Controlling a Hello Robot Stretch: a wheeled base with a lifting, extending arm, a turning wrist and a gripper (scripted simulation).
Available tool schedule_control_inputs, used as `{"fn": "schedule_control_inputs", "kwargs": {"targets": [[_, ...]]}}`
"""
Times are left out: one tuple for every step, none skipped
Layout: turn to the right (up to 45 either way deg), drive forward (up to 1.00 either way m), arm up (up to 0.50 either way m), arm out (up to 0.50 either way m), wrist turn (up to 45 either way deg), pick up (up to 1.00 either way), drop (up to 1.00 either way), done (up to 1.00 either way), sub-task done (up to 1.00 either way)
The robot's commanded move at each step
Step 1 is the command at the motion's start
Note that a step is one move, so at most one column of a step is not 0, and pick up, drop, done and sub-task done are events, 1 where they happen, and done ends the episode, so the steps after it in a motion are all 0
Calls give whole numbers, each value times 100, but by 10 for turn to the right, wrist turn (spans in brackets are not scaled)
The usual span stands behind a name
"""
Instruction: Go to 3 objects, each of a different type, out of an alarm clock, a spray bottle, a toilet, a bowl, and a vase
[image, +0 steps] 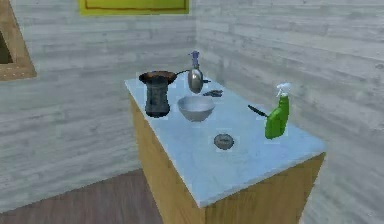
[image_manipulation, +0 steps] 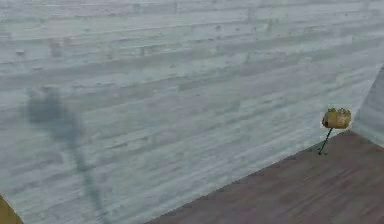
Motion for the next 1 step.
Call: {"fn": "schedule_control_inputs", "kwargs": {"targets": [[0, 0, 0, 0, 0, 0, 0, 0, 100]]}}
